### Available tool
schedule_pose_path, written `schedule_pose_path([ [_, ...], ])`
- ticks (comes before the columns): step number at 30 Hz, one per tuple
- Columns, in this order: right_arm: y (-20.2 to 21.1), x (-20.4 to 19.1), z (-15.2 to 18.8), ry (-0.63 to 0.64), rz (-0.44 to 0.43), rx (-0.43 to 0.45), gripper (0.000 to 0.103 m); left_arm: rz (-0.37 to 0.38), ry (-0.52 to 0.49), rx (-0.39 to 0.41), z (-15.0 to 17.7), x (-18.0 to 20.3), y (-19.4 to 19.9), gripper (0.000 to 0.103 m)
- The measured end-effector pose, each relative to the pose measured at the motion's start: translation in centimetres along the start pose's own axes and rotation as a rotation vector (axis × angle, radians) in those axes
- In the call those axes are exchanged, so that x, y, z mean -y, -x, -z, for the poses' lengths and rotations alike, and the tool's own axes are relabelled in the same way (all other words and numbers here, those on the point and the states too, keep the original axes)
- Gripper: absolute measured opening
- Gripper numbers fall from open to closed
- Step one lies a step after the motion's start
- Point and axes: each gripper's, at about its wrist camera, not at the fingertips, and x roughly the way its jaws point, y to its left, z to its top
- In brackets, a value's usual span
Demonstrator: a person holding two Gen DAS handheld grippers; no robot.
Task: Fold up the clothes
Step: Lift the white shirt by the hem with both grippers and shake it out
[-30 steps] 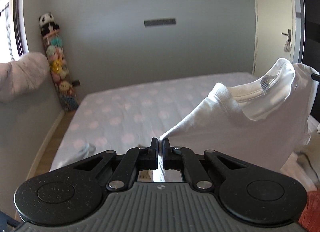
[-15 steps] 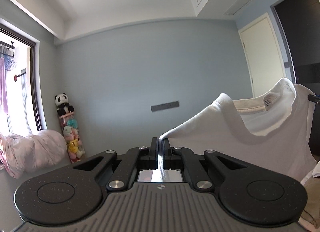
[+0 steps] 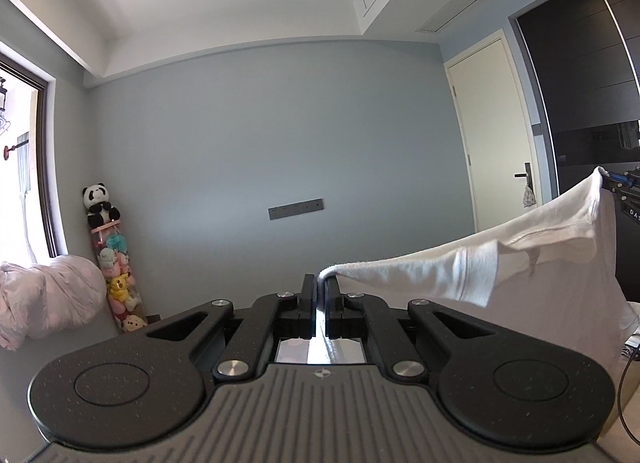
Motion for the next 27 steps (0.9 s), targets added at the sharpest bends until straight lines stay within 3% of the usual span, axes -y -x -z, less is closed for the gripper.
schedule_pose_path([
  [6,-1.4,-0.2,1.8,-0.022,-0.005,-0.052,0.007,0.018,0.019,-0.059,1.2,-0.1,-2.4,0.002],
  [13,-5.6,-2.3,5.9,-0.025,-0.028,-0.139,0.007,0.0,0.04,-0.137,3.4,-0.8,-8.5,0.002],
  [20,-13.1,-4.0,10.5,-0.031,-0.049,-0.251,0.007,-0.003,0.063,-0.222,5.5,-1.8,-17.5,0.002],
  [27,-22.4,-6.3,16.7,-0.013,-0.051,-0.376,0.007,-0.001,0.082,-0.34,9.0,-2.2,-29.0,0.002],
])
